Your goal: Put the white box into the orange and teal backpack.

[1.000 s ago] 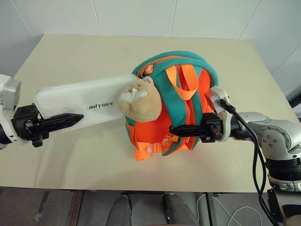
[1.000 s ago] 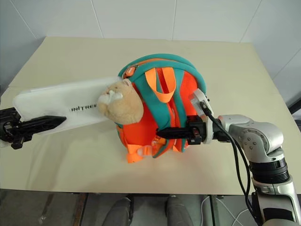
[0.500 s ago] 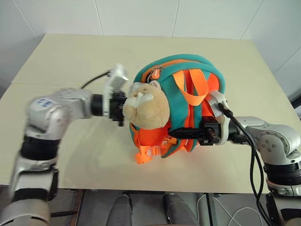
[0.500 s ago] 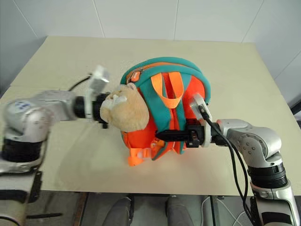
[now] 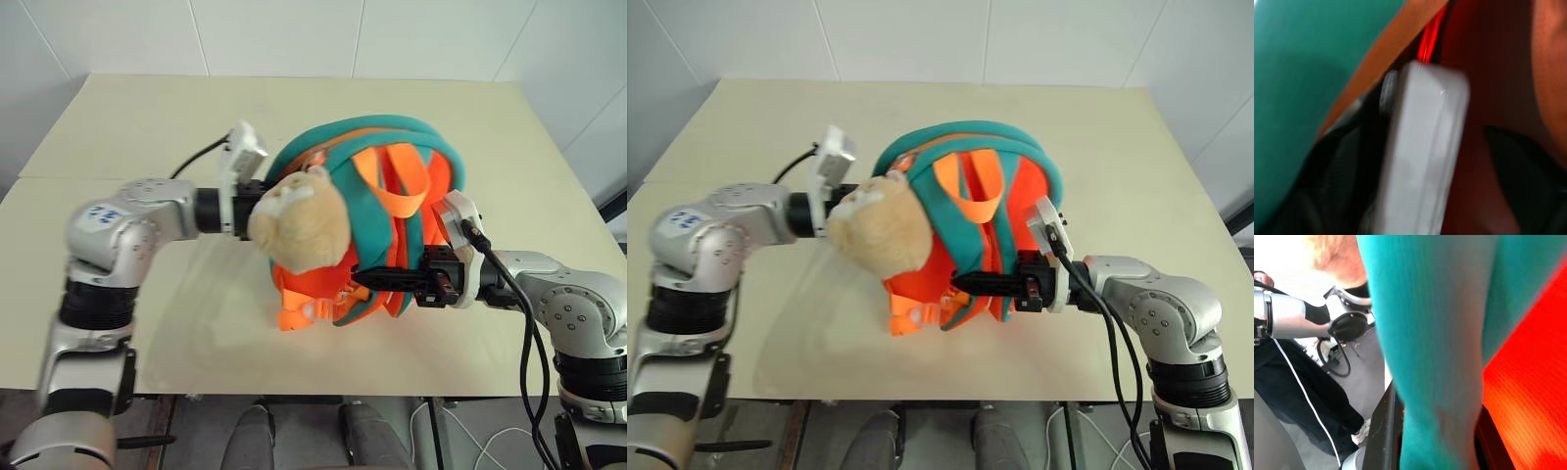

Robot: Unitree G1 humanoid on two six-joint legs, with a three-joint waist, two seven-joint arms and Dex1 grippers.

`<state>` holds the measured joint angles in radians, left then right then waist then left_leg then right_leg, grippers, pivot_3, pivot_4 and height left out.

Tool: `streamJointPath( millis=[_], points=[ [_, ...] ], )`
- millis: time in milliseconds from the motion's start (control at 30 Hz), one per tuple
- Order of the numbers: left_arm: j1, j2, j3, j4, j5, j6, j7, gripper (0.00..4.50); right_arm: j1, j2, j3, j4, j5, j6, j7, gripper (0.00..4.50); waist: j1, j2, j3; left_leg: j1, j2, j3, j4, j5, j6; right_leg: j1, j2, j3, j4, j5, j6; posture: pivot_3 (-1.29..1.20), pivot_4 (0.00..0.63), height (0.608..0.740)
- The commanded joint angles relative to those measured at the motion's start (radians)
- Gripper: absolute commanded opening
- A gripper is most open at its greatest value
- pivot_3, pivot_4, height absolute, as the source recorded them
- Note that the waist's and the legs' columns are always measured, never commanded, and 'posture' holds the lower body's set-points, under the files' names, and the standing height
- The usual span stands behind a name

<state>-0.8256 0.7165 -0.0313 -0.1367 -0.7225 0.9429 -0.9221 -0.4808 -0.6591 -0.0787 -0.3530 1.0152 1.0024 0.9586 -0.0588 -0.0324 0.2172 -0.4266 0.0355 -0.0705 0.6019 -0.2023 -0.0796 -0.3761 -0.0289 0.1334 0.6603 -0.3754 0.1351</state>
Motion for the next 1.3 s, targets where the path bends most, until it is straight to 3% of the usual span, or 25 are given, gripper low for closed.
streamJointPath(
  millis=[33, 333, 600, 900, 1033, 1300],
  points=[
    [0.029, 0.087, 0.054, -0.038, 0.001, -0.075, -0.122, 4.49, -0.001, -0.003, -0.029, -0.023, 0.026, -0.014, -0.005, 0.16, 0.002, 0.000, 0.000, 0.000, 0.000, 0.000, -0.001, 0.000, 0.000, 0.000, 0.000, 0.000, 0.000, 0.000, 0.000, 0.00, 0.150, 0.740],
    [0.135, 0.272, 0.167, -0.064, -0.017, -0.157, -0.307, 4.49, -0.011, 0.001, -0.009, 0.006, -0.004, -0.031, 0.010, 0.16, 0.005, 0.000, 0.000, 0.000, 0.000, 0.000, -0.002, 0.000, 0.000, 0.000, 0.000, 0.000, -0.001, -0.001, -0.001, 0.00, 0.150, 0.740],
    [0.086, 0.197, 0.254, -0.200, -0.238, -0.022, -0.193, 4.49, -0.033, 0.003, 0.022, 0.049, -0.033, -0.048, 0.040, 0.16, 0.007, 0.000, 0.000, 0.000, 0.000, 0.000, -0.001, 0.000, 0.000, 0.001, 0.000, -0.001, -0.001, -0.001, -0.001, 0.00, 0.150, 0.740],
    [0.093, 0.142, 0.175, -0.253, -0.253, -0.008, -0.149, 4.49, -0.045, 0.011, 0.039, 0.062, -0.060, -0.060, 0.054, 0.16, 0.004, 0.000, 0.000, 0.001, 0.000, 0.000, 0.001, 0.000, 0.000, 0.001, 0.000, 0.000, 0.001, 0.000, -0.001, 0.00, 0.150, 0.740],
    [0.101, 0.150, 0.121, -0.228, -0.118, -0.119, -0.158, 3.61, -0.039, 0.014, 0.030, 0.054, -0.055, -0.061, 0.046, 0.16, 0.005, 0.000, 0.000, 0.001, 0.000, 0.000, 0.002, 0.000, 0.000, 0.001, 0.000, 0.000, 0.000, 0.000, 0.000, 0.00, 0.150, 0.740],
    [0.030, 0.156, 0.167, -0.152, -0.090, -0.169, -0.153, 1.15, -0.024, 0.020, 0.023, 0.043, -0.050, -0.062, 0.030, 0.16, 0.005, 0.000, 0.000, 0.000, 0.000, 0.000, 0.002, 0.000, 0.000, 0.001, 0.000, 0.000, 0.000, 0.000, 0.000, 0.00, 0.150, 0.740]
  ],
)
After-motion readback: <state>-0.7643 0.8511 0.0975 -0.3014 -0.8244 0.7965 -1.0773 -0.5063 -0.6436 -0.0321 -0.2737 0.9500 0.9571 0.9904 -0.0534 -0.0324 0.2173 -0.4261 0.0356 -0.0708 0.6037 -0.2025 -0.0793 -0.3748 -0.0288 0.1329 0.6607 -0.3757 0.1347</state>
